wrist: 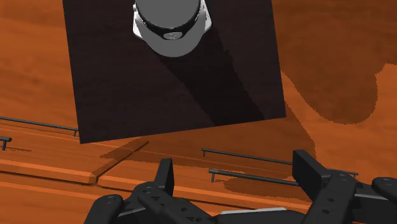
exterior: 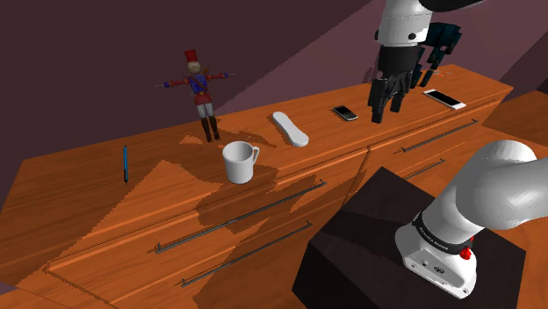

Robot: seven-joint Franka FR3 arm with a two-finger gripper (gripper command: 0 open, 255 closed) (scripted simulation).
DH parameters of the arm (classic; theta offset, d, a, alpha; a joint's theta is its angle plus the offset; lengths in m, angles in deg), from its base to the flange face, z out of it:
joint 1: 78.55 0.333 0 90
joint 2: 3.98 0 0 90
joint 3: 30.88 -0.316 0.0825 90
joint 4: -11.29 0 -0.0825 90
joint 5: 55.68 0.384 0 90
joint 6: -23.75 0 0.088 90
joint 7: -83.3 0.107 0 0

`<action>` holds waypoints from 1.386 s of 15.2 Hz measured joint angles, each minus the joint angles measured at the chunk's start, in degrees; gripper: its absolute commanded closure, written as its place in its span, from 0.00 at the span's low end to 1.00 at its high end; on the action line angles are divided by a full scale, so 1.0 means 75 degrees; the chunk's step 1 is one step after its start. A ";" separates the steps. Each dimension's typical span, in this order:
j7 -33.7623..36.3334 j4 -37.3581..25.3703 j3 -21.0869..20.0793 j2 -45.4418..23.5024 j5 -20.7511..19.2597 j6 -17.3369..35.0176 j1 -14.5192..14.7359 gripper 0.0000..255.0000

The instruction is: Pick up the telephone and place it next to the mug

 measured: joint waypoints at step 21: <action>-0.2070 -0.0554 0.1809 -0.3643 -0.0957 0.4054 -0.0935 0.00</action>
